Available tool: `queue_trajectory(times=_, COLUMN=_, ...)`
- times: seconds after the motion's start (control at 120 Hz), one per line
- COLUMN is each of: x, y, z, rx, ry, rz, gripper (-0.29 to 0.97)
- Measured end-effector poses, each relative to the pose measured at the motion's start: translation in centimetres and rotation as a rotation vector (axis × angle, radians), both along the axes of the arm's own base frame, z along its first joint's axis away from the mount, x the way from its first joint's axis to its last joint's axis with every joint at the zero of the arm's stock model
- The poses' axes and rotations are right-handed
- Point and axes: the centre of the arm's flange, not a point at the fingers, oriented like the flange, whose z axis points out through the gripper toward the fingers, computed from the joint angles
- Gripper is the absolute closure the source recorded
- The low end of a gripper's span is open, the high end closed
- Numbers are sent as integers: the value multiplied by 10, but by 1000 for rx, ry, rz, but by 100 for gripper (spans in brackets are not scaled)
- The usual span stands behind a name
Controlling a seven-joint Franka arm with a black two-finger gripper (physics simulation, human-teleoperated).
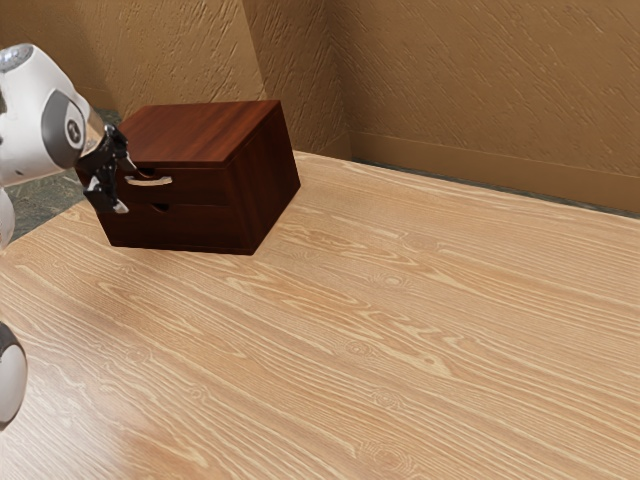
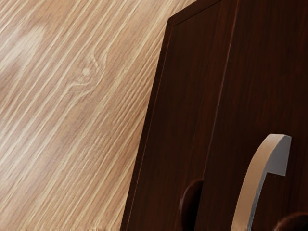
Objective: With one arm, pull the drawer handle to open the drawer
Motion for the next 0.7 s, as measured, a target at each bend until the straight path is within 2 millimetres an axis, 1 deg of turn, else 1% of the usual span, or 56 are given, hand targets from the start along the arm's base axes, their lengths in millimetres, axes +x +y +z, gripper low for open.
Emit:
queue_trajectory(times=0.292, x=12, y=-1, z=-9, rx=8, ry=-15, rz=10, gripper=0)
queue_trajectory(times=0.375, x=14, y=-2, z=-8, rx=12, ry=-23, rz=11, gripper=0)
queue_trajectory(times=0.508, x=20, y=-3, z=-15, rx=7, ry=-31, rz=9, gripper=0)
queue_trajectory(times=0.7, x=22, y=-3, z=-17, rx=9, ry=-36, rz=13, gripper=5)
